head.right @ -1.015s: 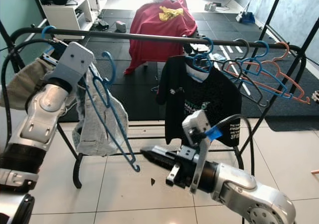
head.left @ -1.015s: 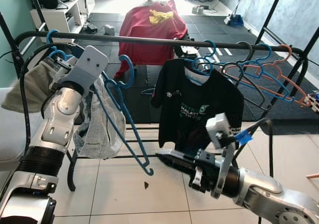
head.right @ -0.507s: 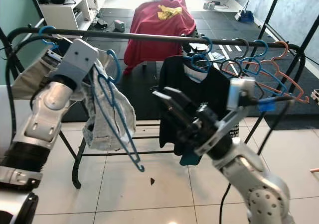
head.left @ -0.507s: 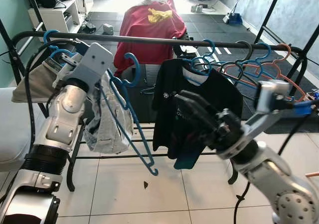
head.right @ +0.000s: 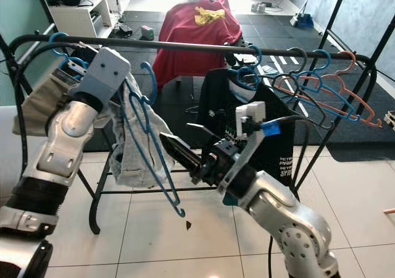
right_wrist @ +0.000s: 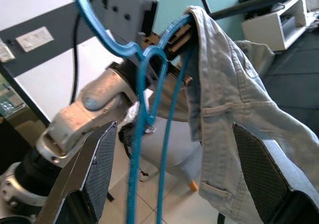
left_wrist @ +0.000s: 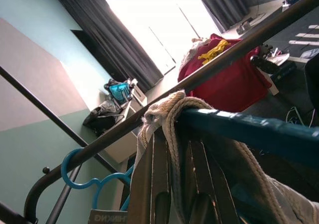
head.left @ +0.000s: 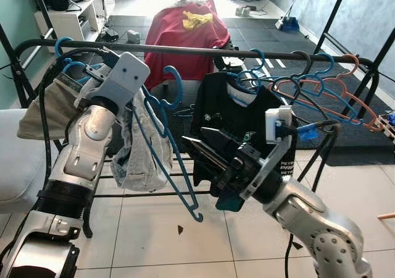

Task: Hang hanger

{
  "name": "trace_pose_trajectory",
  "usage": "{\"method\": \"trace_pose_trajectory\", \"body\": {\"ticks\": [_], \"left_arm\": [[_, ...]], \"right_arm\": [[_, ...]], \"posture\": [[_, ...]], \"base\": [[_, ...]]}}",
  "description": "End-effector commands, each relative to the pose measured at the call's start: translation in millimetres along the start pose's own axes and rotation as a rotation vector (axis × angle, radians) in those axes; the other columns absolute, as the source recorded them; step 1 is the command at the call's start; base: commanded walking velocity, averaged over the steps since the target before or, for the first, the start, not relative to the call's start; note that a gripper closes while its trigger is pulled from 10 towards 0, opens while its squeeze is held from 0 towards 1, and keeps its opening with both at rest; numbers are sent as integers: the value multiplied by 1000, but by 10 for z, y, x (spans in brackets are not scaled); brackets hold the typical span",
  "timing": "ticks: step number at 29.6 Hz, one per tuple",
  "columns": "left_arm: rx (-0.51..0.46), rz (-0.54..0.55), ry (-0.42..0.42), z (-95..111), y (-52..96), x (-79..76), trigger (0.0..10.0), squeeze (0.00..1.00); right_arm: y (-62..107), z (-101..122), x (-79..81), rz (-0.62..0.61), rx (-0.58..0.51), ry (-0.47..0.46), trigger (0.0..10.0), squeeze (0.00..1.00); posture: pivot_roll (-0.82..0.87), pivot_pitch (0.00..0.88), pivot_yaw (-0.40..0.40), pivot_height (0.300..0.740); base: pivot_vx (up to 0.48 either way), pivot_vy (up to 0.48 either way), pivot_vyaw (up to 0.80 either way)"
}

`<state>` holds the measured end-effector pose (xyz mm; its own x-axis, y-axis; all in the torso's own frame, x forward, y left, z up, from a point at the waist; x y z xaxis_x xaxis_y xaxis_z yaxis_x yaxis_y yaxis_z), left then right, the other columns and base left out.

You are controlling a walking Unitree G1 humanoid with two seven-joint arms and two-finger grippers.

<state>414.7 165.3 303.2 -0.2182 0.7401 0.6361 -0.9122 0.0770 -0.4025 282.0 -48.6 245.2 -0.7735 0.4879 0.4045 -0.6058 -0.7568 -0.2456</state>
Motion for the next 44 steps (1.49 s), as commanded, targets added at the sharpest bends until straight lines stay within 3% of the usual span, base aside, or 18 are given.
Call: {"method": "trace_pose_trajectory", "body": {"ticks": [1,6,13,21,22,23,24,44], "left_arm": [[-38,3,-4,122,5,-15,9765,0],[-50,2,-18,167,16,-40,9686,0],[-86,-2,-99,269,18,-75,9529,0],[-98,-11,-114,345,37,-157,9451,0],[-98,-12,-112,350,37,-159,9412,0],[-98,-12,-112,350,37,-159,9412,0],[-98,-11,-113,353,37,-159,9490,0],[-101,-5,-88,435,55,-127,9490,0]], "right_arm": [[-22,-28,-7,-3,14,-4,10000,0],[-60,-64,8,7,35,6,10000,0],[-136,-114,59,23,72,27,10000,0],[-183,-119,53,6,86,52,10000,0],[-189,-132,24,-10,93,60,3020,0],[-189,-132,24,-10,93,60,3020,0],[-195,-146,-2,-23,98,65,0,0],[-189,-136,-127,-83,101,96,0,0]], "posture": [[-75,81,-20,740],[-77,79,-23,740],[-77,72,-22,740],[-79,70,-22,740],[-79,70,-22,740],[-79,70,-22,740],[-79,70,-22,740],[-77,78,-24,740]], "base": [[0,0,0],[0,0,0],[0,0,0],[0,0,0],[0,0,0],[0,0,0],[0,0,0],[0,0,0]]}}
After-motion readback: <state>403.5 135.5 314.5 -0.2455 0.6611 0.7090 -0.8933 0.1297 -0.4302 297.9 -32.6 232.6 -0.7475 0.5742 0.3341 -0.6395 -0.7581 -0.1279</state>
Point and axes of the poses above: a point about 5 cm out from each wrist's last joint towards the gripper, its own y axis pointing back from the gripper into the wrist, its own z axis along the axis of the wrist's last joint, x = y × z, the point moved 6 cm from there along -y, pointing out of the wrist towards the gripper, and after that the axes turned 3 degrees about -y, right-handed, at the moved point
